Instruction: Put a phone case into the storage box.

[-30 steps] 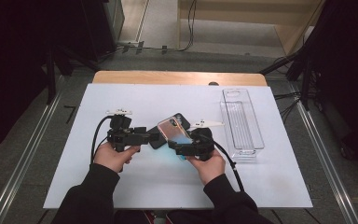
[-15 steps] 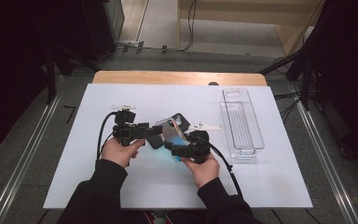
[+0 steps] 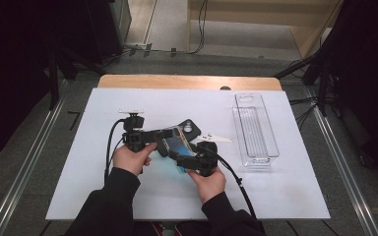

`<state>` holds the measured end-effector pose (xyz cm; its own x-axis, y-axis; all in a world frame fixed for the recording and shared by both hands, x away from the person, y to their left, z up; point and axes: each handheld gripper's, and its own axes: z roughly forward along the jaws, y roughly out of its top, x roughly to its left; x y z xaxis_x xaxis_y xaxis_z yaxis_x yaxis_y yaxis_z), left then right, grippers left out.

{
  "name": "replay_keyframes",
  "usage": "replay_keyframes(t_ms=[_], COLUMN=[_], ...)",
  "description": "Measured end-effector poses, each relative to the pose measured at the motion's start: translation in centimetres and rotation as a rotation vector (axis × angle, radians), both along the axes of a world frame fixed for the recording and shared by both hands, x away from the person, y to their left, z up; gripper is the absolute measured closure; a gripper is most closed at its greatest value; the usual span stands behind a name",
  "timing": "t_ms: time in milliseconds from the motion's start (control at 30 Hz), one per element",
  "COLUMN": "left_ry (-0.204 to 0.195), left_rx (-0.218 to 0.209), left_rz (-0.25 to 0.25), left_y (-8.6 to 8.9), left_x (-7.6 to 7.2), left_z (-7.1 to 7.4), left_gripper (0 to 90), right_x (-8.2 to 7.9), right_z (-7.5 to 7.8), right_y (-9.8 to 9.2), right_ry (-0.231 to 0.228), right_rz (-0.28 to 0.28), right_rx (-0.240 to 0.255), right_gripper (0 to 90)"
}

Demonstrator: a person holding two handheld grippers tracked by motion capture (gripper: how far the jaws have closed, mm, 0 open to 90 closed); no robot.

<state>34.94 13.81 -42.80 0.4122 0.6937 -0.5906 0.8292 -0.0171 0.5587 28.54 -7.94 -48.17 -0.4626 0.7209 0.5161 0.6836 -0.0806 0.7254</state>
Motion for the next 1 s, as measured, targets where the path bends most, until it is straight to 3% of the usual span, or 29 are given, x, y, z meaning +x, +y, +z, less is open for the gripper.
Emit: replay_keyframes(t_ms=[200, 333, 700, 933, 1000], left_ry=[0.01, 0.03, 0.029, 0.047, 0.031], left_rx=[-0.048, -0.092, -0.124, -0.163, -0.161], left_rz=[0.019, 0.032, 0.025, 0.022, 0.022], left_y=[0.5, 0.8, 0.8, 1.1, 1.1], left_x=[0.0, 0.1, -0.1, -0.1, -0.2], left_z=[0.0, -0.1, 0.3, 0.4, 0.6], left_gripper=[73.5, 75.4, 80.0, 80.9, 80.9], right_x=[-0.2, -0.2, -0.2, 0.0, 0.2], right_z=[0.1, 0.1, -0.1, 0.0, 0.2], right_y=[0.1, 0.3, 0.5, 0.3, 0.1], right_ry=[-0.025, -0.029, -0.05, -0.098, -0.115], right_rz=[-0.006, -0.005, 0.004, 0.03, 0.057], right_rx=[0.017, 0.017, -0.002, -0.028, -0.047], right_gripper=[15.0, 15.0, 15.1, 14.7, 8.1])
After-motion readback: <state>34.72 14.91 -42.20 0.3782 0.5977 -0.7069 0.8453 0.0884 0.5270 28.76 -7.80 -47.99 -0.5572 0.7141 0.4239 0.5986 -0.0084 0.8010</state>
